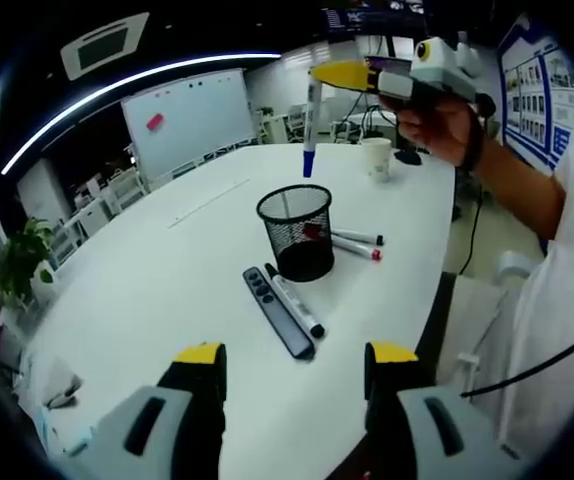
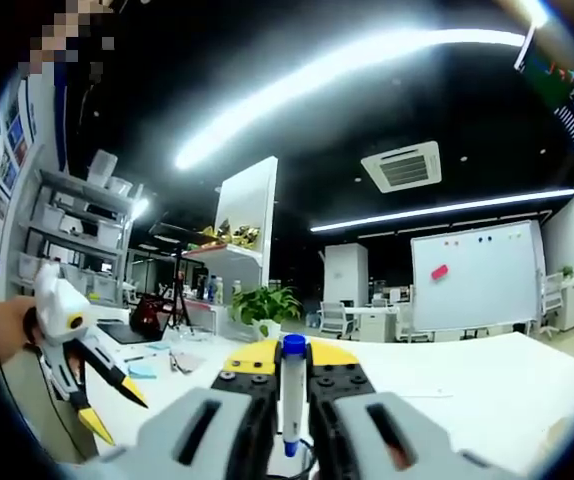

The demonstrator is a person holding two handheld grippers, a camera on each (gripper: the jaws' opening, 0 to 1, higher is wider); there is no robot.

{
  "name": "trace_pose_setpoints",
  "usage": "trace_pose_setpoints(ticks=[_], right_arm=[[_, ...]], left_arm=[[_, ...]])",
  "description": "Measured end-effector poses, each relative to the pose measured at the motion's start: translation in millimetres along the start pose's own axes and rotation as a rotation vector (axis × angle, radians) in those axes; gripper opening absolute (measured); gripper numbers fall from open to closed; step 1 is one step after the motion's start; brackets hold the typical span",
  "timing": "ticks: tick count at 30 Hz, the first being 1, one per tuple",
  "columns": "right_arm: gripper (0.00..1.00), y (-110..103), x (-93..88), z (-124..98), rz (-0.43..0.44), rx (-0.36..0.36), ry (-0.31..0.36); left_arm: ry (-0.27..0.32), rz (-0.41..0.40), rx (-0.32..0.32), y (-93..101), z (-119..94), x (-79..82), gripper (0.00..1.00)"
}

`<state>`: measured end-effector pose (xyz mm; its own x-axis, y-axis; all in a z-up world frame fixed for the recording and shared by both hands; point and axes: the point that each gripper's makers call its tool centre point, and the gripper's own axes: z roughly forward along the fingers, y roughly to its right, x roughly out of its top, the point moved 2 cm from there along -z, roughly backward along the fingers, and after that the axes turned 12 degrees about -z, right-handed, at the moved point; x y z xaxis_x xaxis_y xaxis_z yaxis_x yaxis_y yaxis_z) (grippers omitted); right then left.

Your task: Place the scattered laser pointers and whiteboard markers into the pen holder and stack the scattered paper cups together

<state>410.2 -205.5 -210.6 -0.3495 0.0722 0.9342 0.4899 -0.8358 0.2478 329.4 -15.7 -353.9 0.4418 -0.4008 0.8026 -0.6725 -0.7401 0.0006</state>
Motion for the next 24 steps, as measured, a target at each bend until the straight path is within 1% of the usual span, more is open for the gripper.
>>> trace_pose_setpoints(ticks=[3,8,14,24], right_arm=[[0.1,0.5,-1.8,-0.2,0.0,0.0,-0.002],[0.1,-0.4,1.6,-0.7,-0.01,0.001,0.018],[0.1,-3.2,-4.3,0.8,-0.013,0.006,0.006],[0.1,-4.8,-6.1,2.4,-0.025,0.01,0.006]], left_arm=[[0.0,-0.001,-0.001,0.1,0.0,-0.2,0.56],[-0.004,0.001,-0.001,0.2,0.3,-1.3,0.56],[-0.004,-0.001,0.002,-1.0,-0.7,-1.7,0.56],[-0.006,-0.003,-0.003,0.2,0.1,-3.8,0.56]])
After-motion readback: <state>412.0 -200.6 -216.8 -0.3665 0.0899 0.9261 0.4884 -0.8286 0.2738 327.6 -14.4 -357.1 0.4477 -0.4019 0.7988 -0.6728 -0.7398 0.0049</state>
